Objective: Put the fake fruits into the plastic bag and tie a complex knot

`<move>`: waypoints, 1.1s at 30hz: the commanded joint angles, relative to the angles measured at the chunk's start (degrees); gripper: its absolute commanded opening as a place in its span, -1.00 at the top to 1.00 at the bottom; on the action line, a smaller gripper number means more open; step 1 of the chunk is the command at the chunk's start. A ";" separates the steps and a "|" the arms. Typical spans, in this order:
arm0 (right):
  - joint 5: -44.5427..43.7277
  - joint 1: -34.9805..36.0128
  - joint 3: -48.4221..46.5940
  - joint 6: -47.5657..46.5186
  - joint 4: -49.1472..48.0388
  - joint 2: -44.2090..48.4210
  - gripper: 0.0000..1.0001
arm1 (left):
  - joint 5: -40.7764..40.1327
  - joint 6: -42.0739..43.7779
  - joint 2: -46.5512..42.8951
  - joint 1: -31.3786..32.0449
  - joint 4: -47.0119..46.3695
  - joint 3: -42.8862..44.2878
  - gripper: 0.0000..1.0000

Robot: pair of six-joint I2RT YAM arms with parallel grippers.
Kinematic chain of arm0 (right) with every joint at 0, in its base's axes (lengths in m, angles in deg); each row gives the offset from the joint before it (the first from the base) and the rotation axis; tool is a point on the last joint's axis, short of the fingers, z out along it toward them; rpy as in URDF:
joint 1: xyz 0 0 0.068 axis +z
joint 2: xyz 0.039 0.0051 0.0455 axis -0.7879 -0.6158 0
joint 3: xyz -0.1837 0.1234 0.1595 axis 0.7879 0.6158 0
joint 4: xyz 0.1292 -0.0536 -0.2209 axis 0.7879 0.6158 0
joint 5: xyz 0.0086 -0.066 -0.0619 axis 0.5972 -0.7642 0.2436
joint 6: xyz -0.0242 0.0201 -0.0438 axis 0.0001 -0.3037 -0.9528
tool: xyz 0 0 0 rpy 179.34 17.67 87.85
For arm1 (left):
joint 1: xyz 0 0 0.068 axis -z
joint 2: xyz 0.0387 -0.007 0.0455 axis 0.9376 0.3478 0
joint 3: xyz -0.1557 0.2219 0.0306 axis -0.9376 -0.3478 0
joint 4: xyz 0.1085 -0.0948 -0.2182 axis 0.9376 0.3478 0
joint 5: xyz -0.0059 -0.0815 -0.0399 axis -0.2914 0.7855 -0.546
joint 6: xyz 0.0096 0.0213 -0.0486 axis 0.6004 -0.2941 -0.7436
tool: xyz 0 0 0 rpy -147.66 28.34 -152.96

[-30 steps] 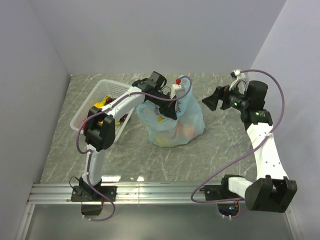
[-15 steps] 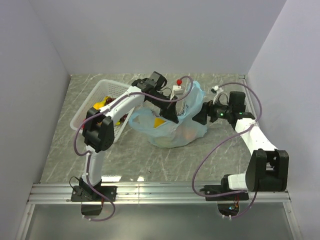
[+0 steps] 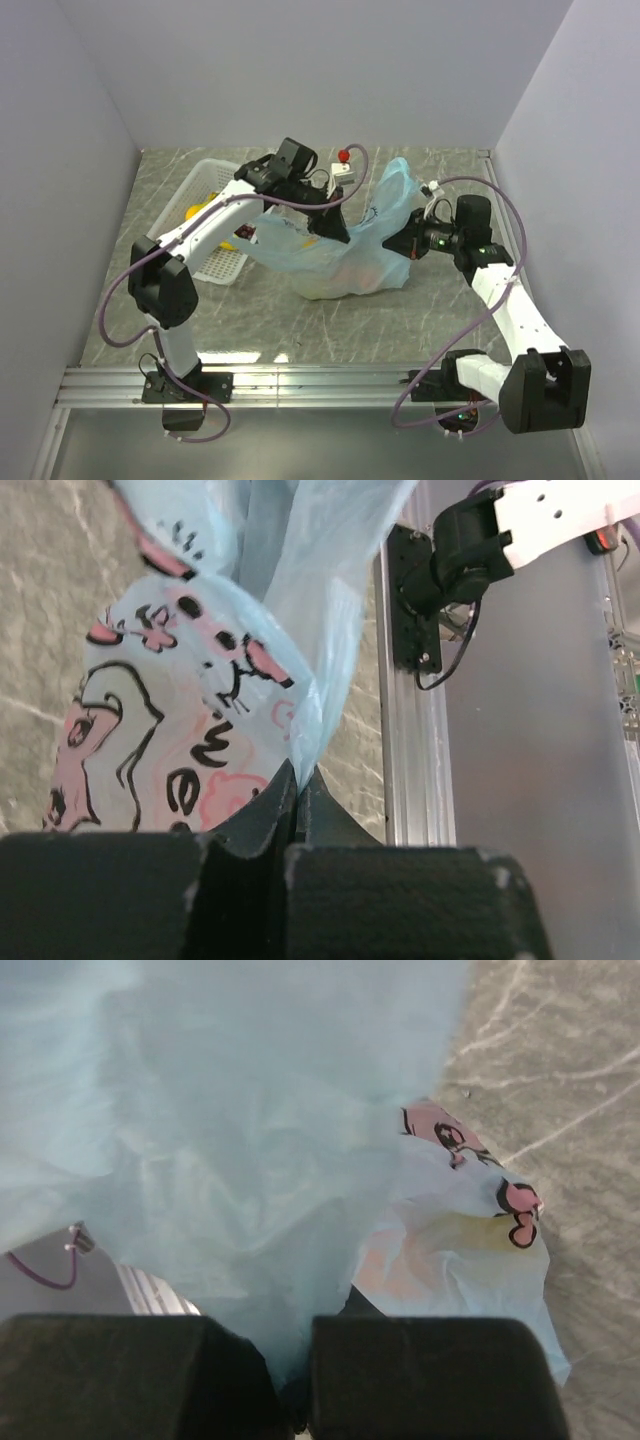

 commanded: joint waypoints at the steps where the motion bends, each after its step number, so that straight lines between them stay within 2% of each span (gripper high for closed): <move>1: -2.76 -0.78 1.90 2.66 -0.03 -2.29 1.00 | -4.92 -6.42 -1.94 0.27 -11.29 -5.95 0.99; 5: -2.41 -0.96 1.55 2.65 -0.38 -6.60 1.00 | -11.52 -7.83 -0.01 0.27 -17.38 -10.61 0.99; 6: -2.06 -0.87 1.29 2.83 -0.56 -7.13 0.92 | -12.31 -7.84 0.61 0.18 -18.09 -10.88 0.99; 7: -0.75 -0.96 0.77 3.79 -1.43 -7.92 0.78 | -12.14 -7.84 1.22 0.09 -18.53 -10.88 0.99; 8: -0.48 -0.96 0.50 4.49 -2.13 -8.10 0.48 | -11.19 -7.75 2.27 0.09 -18.88 -10.62 0.99; 10: -0.04 -0.87 0.93 6.51 -5.54 -6.53 0.12 | -8.47 -7.39 2.72 0.18 -19.58 -10.44 0.99; 11: -0.13 -0.96 1.37 7.22 -7.22 -5.65 -0.22 | -7.23 -7.66 2.63 0.18 -20.46 -10.88 0.99; 13: -0.04 -0.79 2.25 8.36 -11.87 -2.93 -0.46 | -3.81 -6.87 2.63 0.18 -21.17 -10.88 0.99; 18: 3.73 0.18 -0.46 5.56 -12.60 -4.32 -0.49 | 2.79 -4.16 3.95 0.09 -18.55 -8.86 0.99; 21: 4.70 1.15 -2.66 -0.49 -12.25 -5.81 -0.50 | 5.96 -2.83 5.62 0.00 -16.26 -6.93 0.98; 24: 5.41 2.11 -5.82 -4.20 -10.84 -8.27 -0.49 | 6.23 -2.82 6.85 0.00 -14.84 -5.08 0.98; 27: 5.50 2.55 -7.94 -0.26 -12.51 -11.00 -0.33 | 4.39 -5.27 6.24 0.18 -17.74 -6.13 0.99; 28: 5.32 2.56 -7.59 4.54 -15.82 -11.44 -0.03 | 3.60 -5.72 5.98 0.09 -18.27 -7.00 0.99; 30: 3.22 2.73 -6.54 10.36 -18.74 -11.09 0.40 | 1.23 -6.95 4.66 0.18 -19.85 -8.24 0.99; 31: 1.73 2.82 -5.58 14.56 -19.27 -10.39 0.81 | 0.17 -7.57 4.05 0.18 -20.72 -10.16 0.99; 32: -2.46 3.08 -5.31 16.00 -17.89 -9.86 0.96 | -0.88 -8.36 2.21 0.09 -22.13 -11.48 0.99; 33: -3.28 3.34 -4.87 17.93 -17.70 -9.42 1.00 | -2.55 -10.19 1.15 0.18 -25.01 -12.80 0.99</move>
